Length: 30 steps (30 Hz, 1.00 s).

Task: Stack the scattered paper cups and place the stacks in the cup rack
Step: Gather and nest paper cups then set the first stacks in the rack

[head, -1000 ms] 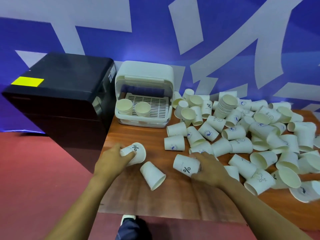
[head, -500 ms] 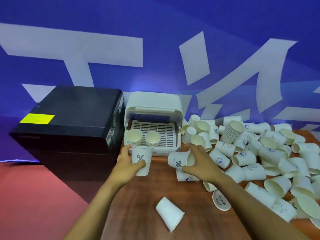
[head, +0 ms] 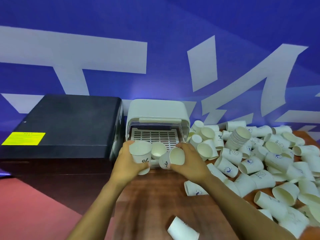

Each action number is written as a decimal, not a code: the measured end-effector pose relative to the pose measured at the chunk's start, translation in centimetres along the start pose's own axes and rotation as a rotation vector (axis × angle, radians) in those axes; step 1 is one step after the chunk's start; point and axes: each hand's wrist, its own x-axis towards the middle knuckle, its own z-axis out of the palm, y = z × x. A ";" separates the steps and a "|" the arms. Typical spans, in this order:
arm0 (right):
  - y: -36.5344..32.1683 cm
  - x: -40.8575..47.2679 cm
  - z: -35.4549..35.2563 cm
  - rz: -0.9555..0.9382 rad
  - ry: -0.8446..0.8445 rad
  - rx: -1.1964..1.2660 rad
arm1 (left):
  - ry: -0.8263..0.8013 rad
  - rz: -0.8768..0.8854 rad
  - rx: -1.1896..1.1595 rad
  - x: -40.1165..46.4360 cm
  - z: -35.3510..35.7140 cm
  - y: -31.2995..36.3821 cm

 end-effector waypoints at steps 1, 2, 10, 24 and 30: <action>-0.2 0.5 0.1 -0.005 0.008 0.003 | 0.015 -0.002 -0.024 0.3 0.1 0.0; -0.3 1.0 0.1 -0.009 0.014 0.004 | 0.029 -0.011 -0.049 0.6 0.3 -0.1; -0.5 4.4 0.7 -0.079 0.025 0.036 | 0.165 -0.009 -0.112 3.1 1.2 -0.6; 0.8 8.3 4.0 -0.096 -0.086 0.006 | 0.140 -0.039 0.045 6.6 2.8 -2.2; 1.2 9.2 4.8 -0.107 -0.117 0.031 | 0.099 -0.094 0.170 7.4 3.2 -3.1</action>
